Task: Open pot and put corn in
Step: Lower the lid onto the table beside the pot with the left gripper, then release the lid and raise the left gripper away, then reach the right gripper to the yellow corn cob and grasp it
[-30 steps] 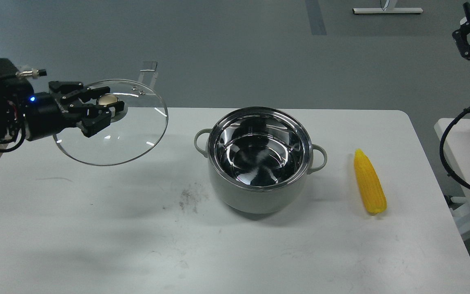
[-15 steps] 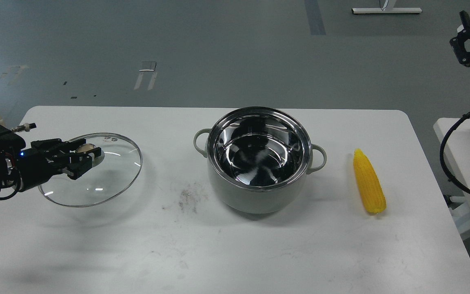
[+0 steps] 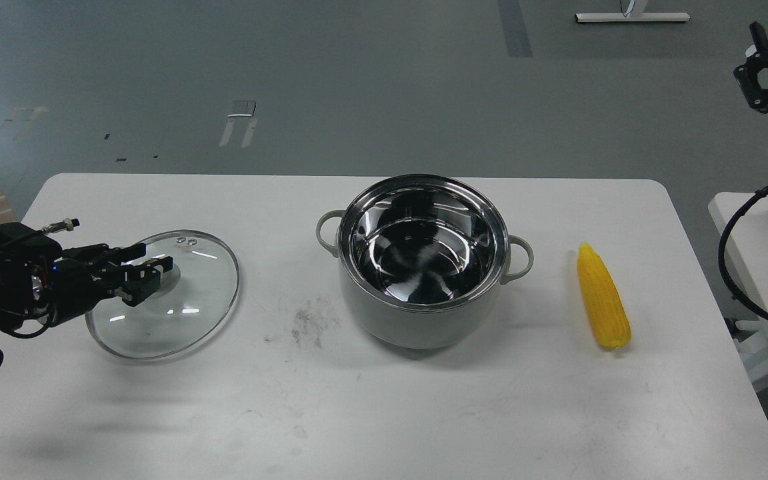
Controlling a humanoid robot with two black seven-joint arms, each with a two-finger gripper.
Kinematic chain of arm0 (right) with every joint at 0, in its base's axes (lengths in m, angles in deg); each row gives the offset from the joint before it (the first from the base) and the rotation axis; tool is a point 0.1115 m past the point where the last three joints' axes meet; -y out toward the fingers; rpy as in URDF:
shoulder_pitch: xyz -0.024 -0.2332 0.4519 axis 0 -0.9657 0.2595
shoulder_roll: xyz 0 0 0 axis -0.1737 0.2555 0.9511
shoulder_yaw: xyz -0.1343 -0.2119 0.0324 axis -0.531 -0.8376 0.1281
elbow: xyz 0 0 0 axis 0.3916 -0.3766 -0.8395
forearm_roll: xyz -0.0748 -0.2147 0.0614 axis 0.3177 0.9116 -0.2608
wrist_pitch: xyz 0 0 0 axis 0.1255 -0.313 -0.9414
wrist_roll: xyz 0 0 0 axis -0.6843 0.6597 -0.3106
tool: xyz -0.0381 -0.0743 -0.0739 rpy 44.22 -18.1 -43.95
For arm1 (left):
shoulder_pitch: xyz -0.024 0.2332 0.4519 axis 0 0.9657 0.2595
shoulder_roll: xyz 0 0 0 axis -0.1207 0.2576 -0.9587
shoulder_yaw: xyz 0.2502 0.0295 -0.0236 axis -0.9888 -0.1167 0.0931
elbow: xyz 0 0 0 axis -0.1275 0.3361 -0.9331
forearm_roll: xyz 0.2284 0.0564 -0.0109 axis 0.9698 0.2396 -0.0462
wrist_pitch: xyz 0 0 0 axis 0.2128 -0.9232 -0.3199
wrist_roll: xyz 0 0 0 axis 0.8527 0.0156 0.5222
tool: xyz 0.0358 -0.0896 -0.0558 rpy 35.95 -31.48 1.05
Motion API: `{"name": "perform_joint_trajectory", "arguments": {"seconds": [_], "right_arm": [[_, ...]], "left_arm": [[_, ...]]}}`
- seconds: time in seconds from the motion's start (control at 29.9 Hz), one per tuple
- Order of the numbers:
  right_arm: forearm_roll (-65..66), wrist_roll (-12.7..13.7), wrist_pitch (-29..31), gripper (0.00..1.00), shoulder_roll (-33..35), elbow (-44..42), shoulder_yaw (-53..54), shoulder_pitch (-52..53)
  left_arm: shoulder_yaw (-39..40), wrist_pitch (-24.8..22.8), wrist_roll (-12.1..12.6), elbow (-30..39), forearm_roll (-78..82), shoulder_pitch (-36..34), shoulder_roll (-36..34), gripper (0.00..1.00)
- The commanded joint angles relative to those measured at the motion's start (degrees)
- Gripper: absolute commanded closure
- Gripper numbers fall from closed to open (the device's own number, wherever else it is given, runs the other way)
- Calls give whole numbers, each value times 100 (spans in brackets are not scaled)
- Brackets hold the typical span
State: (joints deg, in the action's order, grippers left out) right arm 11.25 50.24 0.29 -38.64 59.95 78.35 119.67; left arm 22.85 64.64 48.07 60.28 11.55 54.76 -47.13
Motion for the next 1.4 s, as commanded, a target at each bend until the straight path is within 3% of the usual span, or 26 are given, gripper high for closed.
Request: {"name": "perform_joint_trajectory", "arguments": {"seconds": [0.0,0.07,0.27,0.6,0.7,0.77,0.84,0.87,1.04,1.2,1.37], "right_arm": [[0,0,0,0,-9,18,0,-4],[0,0,0,0,-9,18,0,-38],[9,0,0,0,17,150,0,-135],[886,-9,0,0,1290,1292,-1151,-417],[1545,-9,0,0,1572,1617,-1195,-531],[2307,-18,0,0,1826,2055,-1221,-723],[3114,-18,0,0,2081,2433,-1256,-960],[3120,-18,0,0,2082,2435,-1256,-962],[5270,-18,0,0,2504,3085,-1721,-1296],[6194,-18,0,0,2426,3007,-2528,-1243],[6826,122,0,0,2057,2832,-3180,-1278]], "left_arm": [[-9,36,1,-63,-8,54,62,41],[9,45,1,-63,-26,54,62,38],[132,28,1,24,-831,-366,71,10],[167,-183,1,51,-5129,-2186,176,3],[202,-770,1,-28,-6447,-2476,431,3],[639,-1681,1,-212,-7658,-2591,633,3],[1235,-2297,1,-431,-8319,-2574,764,3],[1239,-2301,1,-432,-8323,-2574,765,3],[2599,-3767,1,-1739,-8885,-2565,1344,2],[3339,-3889,1,-2619,-9000,-2583,1775,2],[3305,-3889,1,-2630,-8947,-2565,1916,2]]}}
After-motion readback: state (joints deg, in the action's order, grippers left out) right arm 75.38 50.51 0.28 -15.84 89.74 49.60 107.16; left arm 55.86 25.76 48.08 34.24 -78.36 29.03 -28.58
